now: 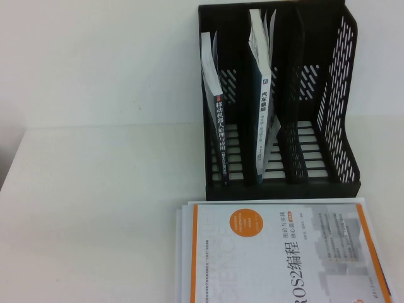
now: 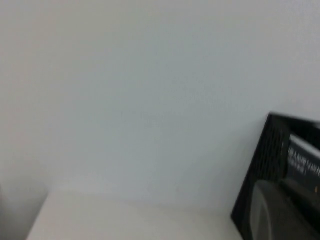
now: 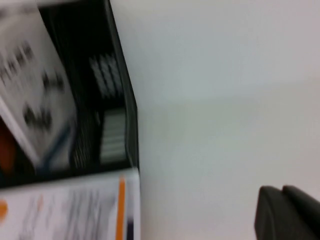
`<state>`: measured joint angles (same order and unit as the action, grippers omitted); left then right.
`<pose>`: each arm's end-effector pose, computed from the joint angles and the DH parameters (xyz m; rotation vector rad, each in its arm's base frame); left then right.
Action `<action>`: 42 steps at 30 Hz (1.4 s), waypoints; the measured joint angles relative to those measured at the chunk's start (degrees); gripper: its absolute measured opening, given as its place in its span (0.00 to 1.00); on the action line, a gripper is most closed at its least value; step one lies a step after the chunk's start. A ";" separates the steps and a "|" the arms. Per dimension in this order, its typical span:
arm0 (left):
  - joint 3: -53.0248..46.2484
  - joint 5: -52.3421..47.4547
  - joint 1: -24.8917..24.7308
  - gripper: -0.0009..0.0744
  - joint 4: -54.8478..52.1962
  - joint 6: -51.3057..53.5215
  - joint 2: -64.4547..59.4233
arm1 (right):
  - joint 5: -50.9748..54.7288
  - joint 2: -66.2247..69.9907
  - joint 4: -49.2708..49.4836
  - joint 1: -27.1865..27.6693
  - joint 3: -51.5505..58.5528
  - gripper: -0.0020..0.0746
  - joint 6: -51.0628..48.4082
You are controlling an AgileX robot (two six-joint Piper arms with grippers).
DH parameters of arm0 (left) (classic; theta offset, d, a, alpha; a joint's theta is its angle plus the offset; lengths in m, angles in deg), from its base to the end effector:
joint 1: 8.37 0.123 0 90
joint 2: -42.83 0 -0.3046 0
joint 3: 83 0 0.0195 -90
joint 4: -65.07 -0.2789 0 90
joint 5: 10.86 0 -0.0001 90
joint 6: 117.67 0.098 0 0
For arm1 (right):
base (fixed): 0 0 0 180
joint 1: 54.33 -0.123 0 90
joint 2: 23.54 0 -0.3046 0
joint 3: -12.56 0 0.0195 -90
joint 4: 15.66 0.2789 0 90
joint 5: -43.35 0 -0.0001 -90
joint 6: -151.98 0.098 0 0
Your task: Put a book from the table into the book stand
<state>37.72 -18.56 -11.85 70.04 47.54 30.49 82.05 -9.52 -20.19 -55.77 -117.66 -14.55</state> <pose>0.0571 -0.0046 0.3127 -0.1870 1.3799 -0.3458 0.0418 -0.0038 0.3163 0.1678 1.7803 0.0984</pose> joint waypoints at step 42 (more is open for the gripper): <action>7.04 -29.61 0.00 0.01 87.28 70.32 -62.91 | -2.12 73.77 34.15 -1.95 -11.14 0.02 -37.40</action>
<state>44.76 -48.17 -11.85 157.32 117.87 -32.42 79.93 64.25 13.95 -57.72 -128.80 -51.95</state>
